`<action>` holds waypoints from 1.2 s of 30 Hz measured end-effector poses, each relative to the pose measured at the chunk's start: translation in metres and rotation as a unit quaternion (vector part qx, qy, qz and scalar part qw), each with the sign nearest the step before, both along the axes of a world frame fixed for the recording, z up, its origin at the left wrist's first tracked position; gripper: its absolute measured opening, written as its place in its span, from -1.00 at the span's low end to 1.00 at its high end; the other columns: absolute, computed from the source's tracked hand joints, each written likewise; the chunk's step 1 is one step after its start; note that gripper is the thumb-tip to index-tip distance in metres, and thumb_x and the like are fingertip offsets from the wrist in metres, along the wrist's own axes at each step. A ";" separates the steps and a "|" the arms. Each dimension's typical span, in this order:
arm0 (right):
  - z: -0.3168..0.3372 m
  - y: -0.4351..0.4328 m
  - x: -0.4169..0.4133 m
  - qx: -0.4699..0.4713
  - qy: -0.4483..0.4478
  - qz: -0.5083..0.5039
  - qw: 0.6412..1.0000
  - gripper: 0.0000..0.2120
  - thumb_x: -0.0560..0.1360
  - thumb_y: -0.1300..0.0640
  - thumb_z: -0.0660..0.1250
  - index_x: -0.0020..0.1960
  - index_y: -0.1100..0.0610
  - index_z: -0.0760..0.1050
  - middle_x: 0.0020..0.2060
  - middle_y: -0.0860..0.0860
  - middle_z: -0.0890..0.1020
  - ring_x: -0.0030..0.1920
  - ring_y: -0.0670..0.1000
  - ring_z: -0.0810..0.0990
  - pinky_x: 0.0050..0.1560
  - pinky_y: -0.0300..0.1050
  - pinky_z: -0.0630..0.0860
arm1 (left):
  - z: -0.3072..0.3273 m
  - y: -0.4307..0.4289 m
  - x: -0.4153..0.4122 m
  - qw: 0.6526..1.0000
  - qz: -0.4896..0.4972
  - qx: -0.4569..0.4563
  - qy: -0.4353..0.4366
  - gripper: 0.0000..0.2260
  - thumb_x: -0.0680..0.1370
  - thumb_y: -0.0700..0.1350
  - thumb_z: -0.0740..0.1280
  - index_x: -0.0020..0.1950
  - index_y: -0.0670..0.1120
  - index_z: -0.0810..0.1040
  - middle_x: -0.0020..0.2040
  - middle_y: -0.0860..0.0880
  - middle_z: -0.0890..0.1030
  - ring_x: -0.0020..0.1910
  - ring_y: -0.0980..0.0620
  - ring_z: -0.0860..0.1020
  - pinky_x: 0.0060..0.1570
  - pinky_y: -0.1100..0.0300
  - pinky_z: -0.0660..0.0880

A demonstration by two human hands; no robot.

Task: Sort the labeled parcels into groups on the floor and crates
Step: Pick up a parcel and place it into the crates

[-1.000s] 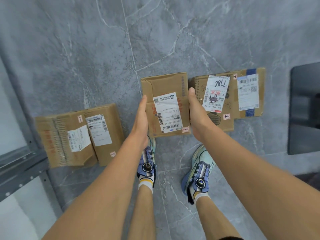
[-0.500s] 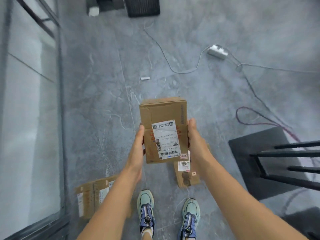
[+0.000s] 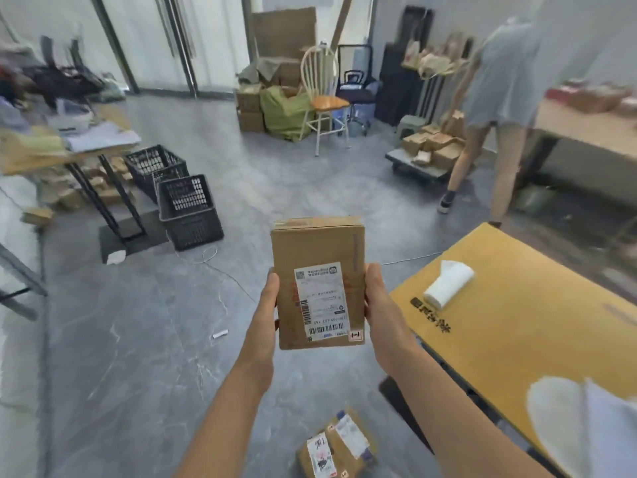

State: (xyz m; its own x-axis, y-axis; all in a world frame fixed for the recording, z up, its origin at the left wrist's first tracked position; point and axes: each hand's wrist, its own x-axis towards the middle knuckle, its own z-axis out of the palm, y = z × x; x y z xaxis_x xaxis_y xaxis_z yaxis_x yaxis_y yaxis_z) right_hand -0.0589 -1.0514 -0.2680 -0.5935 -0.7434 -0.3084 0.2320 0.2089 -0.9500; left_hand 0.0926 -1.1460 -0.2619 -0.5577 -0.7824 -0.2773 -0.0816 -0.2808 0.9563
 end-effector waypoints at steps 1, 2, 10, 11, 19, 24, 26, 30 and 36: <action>0.017 0.010 -0.005 -0.011 0.011 -0.010 1.000 -0.43 0.68 -0.34 -0.11 0.34 -0.18 0.59 0.09 -0.19 0.74 0.03 -0.25 0.70 0.11 -0.16 0.48 | 0.016 0.004 -0.008 1.000 -0.018 -0.014 0.008 -0.50 0.62 0.41 -0.02 0.44 0.33 0.47 0.35 0.21 0.59 0.41 0.12 0.45 0.52 -0.22 0.22; 0.031 0.022 -0.008 -0.014 0.017 -0.025 0.999 -0.42 0.68 -0.34 -0.12 0.33 -0.17 0.59 0.07 -0.21 0.75 0.01 -0.25 0.70 0.06 -0.19 0.47 | 0.030 0.009 -0.016 0.999 -0.039 -0.025 0.013 -0.51 0.63 0.39 -0.02 0.42 0.31 0.49 0.33 0.21 0.61 0.39 0.15 0.47 0.51 -0.21 0.25; 0.115 0.145 -0.031 -0.059 0.065 -0.198 0.976 -0.50 0.74 -0.20 -0.15 0.26 -0.12 0.55 -0.20 -0.38 0.71 -0.18 -0.41 0.65 -0.27 -0.50 0.49 | 0.103 0.079 -0.090 0.971 -0.216 -0.080 0.060 -0.53 0.68 0.30 0.00 0.45 0.20 0.49 0.33 0.17 0.61 0.38 0.16 0.49 0.49 -0.14 0.31; 0.120 0.163 -0.032 -0.058 0.076 -0.217 0.971 -0.49 0.74 -0.21 -0.16 0.28 -0.14 0.55 -0.17 -0.38 0.71 -0.15 -0.41 0.65 -0.25 -0.50 0.48 | 0.108 0.092 -0.099 0.965 -0.239 -0.083 0.064 -0.52 0.67 0.31 0.00 0.47 0.20 0.48 0.36 0.15 0.60 0.40 0.14 0.47 0.49 -0.15 0.30; 0.142 0.312 -0.029 -0.063 0.098 -0.364 0.924 -0.42 0.71 -0.30 -0.15 0.34 -0.15 0.58 0.12 -0.21 0.73 0.06 -0.28 0.68 0.07 -0.23 0.46 | 0.136 0.220 -0.160 0.897 -0.422 -0.102 0.081 -0.51 0.65 0.38 -0.01 0.39 0.22 0.52 0.31 0.20 0.61 0.36 0.18 0.49 0.46 -0.19 0.31; 0.145 0.403 -0.020 -0.062 0.103 -0.457 0.881 -0.51 0.69 -0.34 -0.10 0.40 -0.30 0.49 0.23 -0.27 0.66 0.18 -0.26 0.60 0.23 -0.16 0.42 | 0.145 0.313 -0.181 0.851 -0.507 -0.107 0.086 -0.52 0.65 0.39 -0.02 0.42 0.29 0.49 0.37 0.23 0.55 0.43 0.15 0.43 0.49 -0.21 0.26; 0.144 0.444 -0.016 -0.071 0.099 -0.486 0.865 -0.50 0.69 -0.34 -0.09 0.43 -0.27 0.48 0.28 -0.23 0.64 0.26 -0.23 0.57 0.19 -0.20 0.44 | 0.148 0.355 -0.187 0.829 -0.542 -0.109 0.086 -0.50 0.63 0.41 -0.04 0.40 0.29 0.50 0.37 0.23 0.56 0.43 0.14 0.43 0.50 -0.21 0.25; 0.143 0.528 0.001 -0.065 0.097 -0.530 0.840 -0.58 0.66 -0.39 -0.09 0.33 -0.46 0.47 0.41 -0.20 0.56 0.41 -0.18 0.49 0.45 -0.03 0.37 | 0.149 0.443 -0.196 0.794 -0.592 -0.117 0.077 -0.46 0.61 0.44 -0.05 0.39 0.28 0.52 0.36 0.23 0.57 0.43 0.12 0.43 0.50 -0.24 0.25; 0.127 0.673 0.037 -0.087 0.072 -0.600 0.792 -0.48 0.71 -0.30 -0.10 0.38 -0.18 0.54 0.18 -0.25 0.69 0.09 -0.36 0.63 0.04 -0.40 0.56 | 0.141 0.593 -0.192 0.743 -0.652 -0.125 0.081 -0.46 0.65 0.39 -0.01 0.36 0.15 0.57 0.27 0.18 0.63 0.33 0.19 0.52 0.40 -0.12 0.36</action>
